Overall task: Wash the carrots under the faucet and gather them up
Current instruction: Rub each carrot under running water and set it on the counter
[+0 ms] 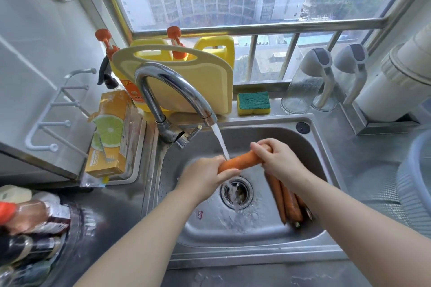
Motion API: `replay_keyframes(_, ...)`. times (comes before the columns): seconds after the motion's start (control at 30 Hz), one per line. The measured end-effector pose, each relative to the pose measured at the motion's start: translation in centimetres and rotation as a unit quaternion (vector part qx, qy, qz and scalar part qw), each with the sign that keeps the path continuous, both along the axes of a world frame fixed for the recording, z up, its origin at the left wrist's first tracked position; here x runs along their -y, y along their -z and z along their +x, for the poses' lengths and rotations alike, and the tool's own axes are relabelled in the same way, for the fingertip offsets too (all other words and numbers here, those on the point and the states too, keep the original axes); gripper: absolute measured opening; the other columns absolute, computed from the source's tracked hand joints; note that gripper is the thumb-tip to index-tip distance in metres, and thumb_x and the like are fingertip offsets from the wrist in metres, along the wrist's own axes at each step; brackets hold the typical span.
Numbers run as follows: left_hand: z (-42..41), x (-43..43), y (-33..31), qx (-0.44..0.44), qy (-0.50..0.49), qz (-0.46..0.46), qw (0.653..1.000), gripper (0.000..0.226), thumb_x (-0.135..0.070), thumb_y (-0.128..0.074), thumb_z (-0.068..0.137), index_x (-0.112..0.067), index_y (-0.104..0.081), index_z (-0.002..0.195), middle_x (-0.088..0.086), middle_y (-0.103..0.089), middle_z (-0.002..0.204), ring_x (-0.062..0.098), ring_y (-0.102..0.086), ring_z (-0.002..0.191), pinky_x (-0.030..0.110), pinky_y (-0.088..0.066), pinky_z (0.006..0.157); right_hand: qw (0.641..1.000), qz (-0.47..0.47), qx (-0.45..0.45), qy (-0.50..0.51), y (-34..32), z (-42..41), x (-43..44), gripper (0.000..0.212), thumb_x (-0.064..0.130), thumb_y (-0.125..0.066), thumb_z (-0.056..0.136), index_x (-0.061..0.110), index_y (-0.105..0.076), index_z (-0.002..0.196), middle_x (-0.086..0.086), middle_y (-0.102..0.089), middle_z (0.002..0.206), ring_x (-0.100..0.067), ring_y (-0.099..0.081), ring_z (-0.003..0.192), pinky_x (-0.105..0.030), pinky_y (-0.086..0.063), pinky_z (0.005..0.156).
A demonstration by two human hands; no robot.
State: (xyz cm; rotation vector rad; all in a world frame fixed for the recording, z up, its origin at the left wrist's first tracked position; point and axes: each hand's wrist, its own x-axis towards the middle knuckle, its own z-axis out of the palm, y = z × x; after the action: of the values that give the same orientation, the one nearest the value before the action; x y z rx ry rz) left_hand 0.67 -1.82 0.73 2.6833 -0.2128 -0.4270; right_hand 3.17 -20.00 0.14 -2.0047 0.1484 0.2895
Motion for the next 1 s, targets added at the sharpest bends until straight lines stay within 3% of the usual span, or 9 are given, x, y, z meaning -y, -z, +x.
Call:
replay_keyframes(0.1, -0.3, -0.1, 0.9, -0.043, -0.008, -0.059, 0.997, 0.035, -0.061, -0.049, 0.086, -0.027, -0.057, 0.089, -0.007, -0.059, 0.075, 0.015, -0.056, 0.073, 0.033, -0.037, 0.062, 0.999, 0.001, -0.043, 0.010, 0.4, -0.4, 1.7, 0.026, 0.037, -0.061, 0.089, 0.011, -0.061, 0.087, 0.002, -0.049, 0.056, -0.008, -0.043, 0.040, -0.026, -0.037, 0.047)
replay_keyframes(0.3, 1.0, -0.6, 1.0, -0.140, -0.084, -0.243, 0.956, 0.025, -0.038, -0.048, 0.095, -0.022, -0.063, 0.083, -0.003, -0.062, 0.076, 0.014, -0.049, 0.064, 0.029, -0.039, 0.065, 0.994, -0.108, -0.023, -0.004, 0.6, -1.1, 3.6, 0.043, 0.046, -0.045, 0.094, 0.013, -0.054, 0.070, 0.001, -0.048, 0.054, -0.015, -0.045, 0.050, -0.031, -0.036, 0.059)
replay_keyframes(0.4, 0.8, 0.0, 1.2, -0.132, -0.117, -0.222, 0.959, 0.035, -0.036, -0.041, 0.099, -0.025, -0.060, 0.071, -0.007, -0.060, 0.065, 0.014, -0.043, 0.054, 0.028, -0.035, 0.059, 0.982, -0.148, 0.050, -0.107, -0.6, -1.8, 3.7, 0.026, 0.047, -0.061, 0.085, 0.022, -0.067, 0.088, 0.008, -0.061, 0.070, -0.006, -0.056, 0.066, -0.026, -0.042, 0.065)
replay_keyframes(0.47, 0.5, 0.0, 1.4, -0.168, -0.158, -0.272, 0.934, 0.032, -0.033, -0.040, 0.100, -0.022, -0.065, 0.083, -0.001, -0.067, 0.073, 0.012, -0.043, 0.050, 0.024, -0.036, 0.052, 0.938, -0.253, 0.122, -0.202, -0.9, -1.6, 4.1, 0.038, 0.052, -0.069, 0.076, 0.026, -0.066, 0.104, 0.008, -0.066, 0.090, -0.010, -0.061, 0.083, -0.029, -0.048, 0.076)
replay_keyframes(0.53, 0.3, -0.2, 1.2, -0.206, -0.230, -0.399, 0.864, 0.025, -0.023, -0.045, 0.099, -0.012, -0.067, 0.103, 0.005, -0.069, 0.077, 0.005, -0.050, 0.046, 0.017, -0.039, 0.044, 0.910, -0.308, 0.153, -0.232, -1.3, -1.1, 4.9, 0.044, 0.057, -0.067, 0.074, 0.026, -0.065, 0.105, 0.007, -0.068, 0.091, -0.013, -0.062, 0.085, -0.035, -0.051, 0.077)
replay_keyframes(0.67, 0.1, -0.3, 0.5, -0.235, -0.352, -0.601, 0.678, 0.015, -0.004, -0.050, 0.094, -0.006, -0.059, 0.106, 0.011, -0.074, 0.077, 0.011, -0.071, 0.062, 0.016, -0.056, 0.053, 0.947, -0.237, 0.062, -0.210, -2.0, -1.0, 5.9, 0.039, 0.057, -0.062, 0.079, 0.019, -0.066, 0.082, -0.002, -0.064, 0.062, -0.015, -0.059, 0.057, -0.034, -0.047, 0.059)
replay_keyframes(0.77, -0.4, 1.0, 1.1, -0.224, -0.410, -0.655, 0.594, 0.013, -0.003, -0.049, 0.095, -0.009, -0.058, 0.103, 0.011, -0.074, 0.083, 0.009, -0.069, 0.060, 0.017, -0.053, 0.049, 0.957, -0.208, -0.031, -0.200, -2.6, -1.2, 5.8, 0.047, 0.061, -0.057, 0.080, 0.018, -0.058, 0.064, 0.001, -0.052, 0.053, -0.014, -0.046, 0.047, -0.030, -0.036, 0.051)
replay_keyframes(0.87, -0.4, 3.7, 1.8, -0.185, -0.462, -0.653, 0.571, 0.022, -0.020, -0.041, 0.100, -0.015, -0.060, 0.092, 0.001, -0.067, 0.090, 0.005, -0.051, 0.064, 0.019, -0.041, 0.056, 0.966, -0.122, -0.124, -0.192, -3.6, -1.8, 5.6, 0.047, 0.057, -0.054, 0.086, 0.019, -0.055, 0.058, 0.004, -0.042, 0.047, -0.012, -0.035, 0.040, -0.026, -0.029, 0.046)
replay_keyframes(1.0, 1.1, 6.6, 1.3, -0.179, -0.509, -0.729, 0.421, 0.041, -0.038, -0.027, 0.102, -0.015, -0.043, 0.072, -0.002, -0.050, 0.044, 0.012, -0.052, 0.054, 0.032, -0.045, 0.071, 0.953, -0.021, -0.220, -0.205, -4.1, -2.9, 5.7, 0.046, 0.051, -0.047, 0.092, 0.011, -0.065, 0.078, 0.001, -0.040, 0.046, -0.014, -0.027, 0.039, -0.023, -0.021, 0.041)
